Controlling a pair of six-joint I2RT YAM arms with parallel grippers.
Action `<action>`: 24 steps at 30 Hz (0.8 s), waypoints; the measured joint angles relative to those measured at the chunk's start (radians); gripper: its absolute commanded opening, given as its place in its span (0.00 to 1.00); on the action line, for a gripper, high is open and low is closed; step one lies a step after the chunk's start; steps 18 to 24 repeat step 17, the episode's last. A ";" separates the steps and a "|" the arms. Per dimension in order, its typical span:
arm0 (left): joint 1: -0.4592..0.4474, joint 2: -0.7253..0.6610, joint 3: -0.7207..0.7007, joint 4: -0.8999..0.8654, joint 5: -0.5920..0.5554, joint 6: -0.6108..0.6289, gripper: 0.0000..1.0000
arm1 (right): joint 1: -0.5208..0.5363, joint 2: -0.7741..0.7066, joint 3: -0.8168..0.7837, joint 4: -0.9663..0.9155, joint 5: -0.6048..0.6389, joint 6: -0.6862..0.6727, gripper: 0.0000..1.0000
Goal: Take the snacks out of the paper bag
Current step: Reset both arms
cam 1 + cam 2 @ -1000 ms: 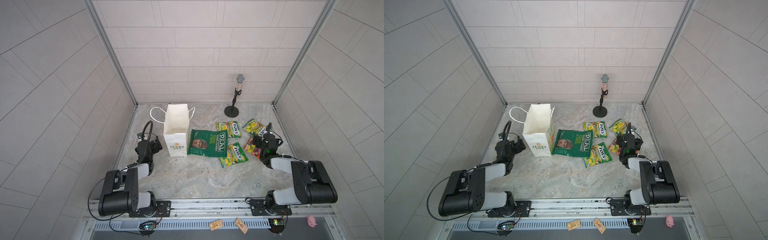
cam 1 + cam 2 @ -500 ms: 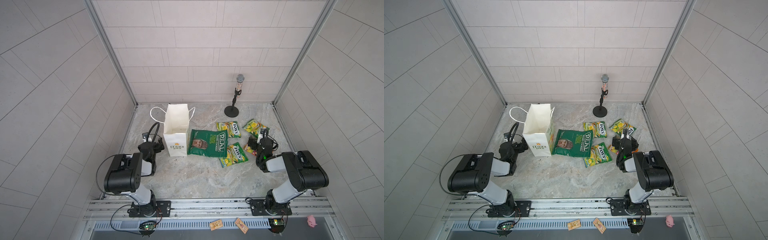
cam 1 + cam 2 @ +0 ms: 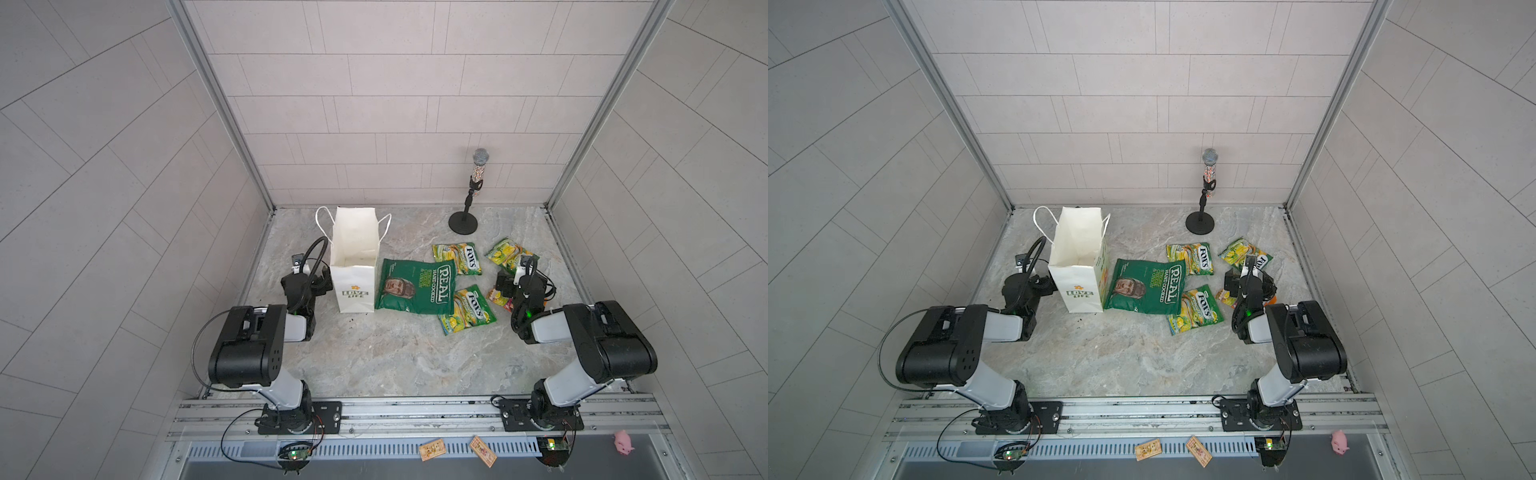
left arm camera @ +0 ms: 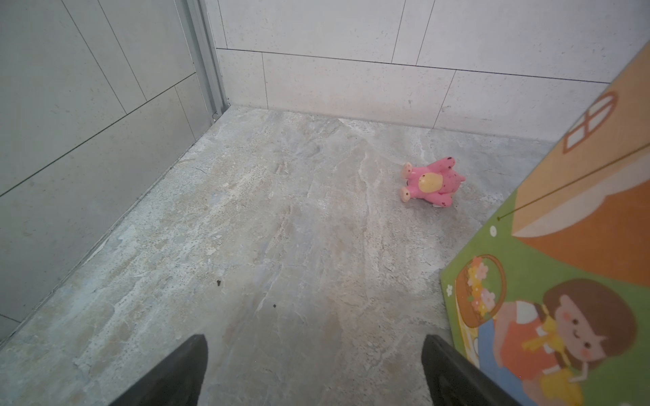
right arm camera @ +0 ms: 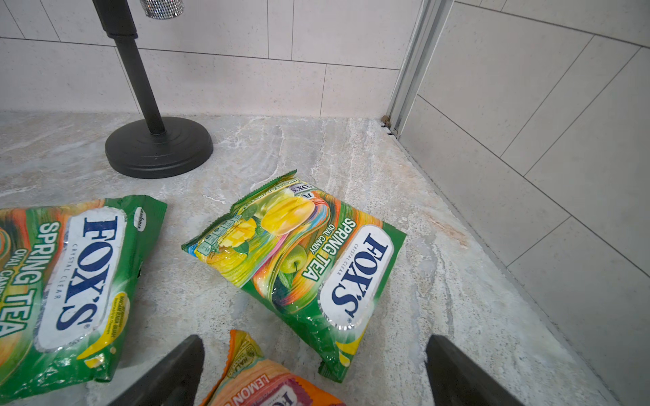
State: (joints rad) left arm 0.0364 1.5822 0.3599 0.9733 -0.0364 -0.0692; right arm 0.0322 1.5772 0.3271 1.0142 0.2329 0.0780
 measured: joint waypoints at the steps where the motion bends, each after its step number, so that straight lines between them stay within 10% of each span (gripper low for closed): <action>1: 0.000 0.000 0.000 0.000 0.001 0.000 1.00 | 0.000 0.000 0.000 0.000 0.000 0.000 0.99; 24: -0.004 0.000 0.001 -0.024 0.008 0.011 1.00 | 0.000 0.000 0.000 0.006 0.000 0.000 0.99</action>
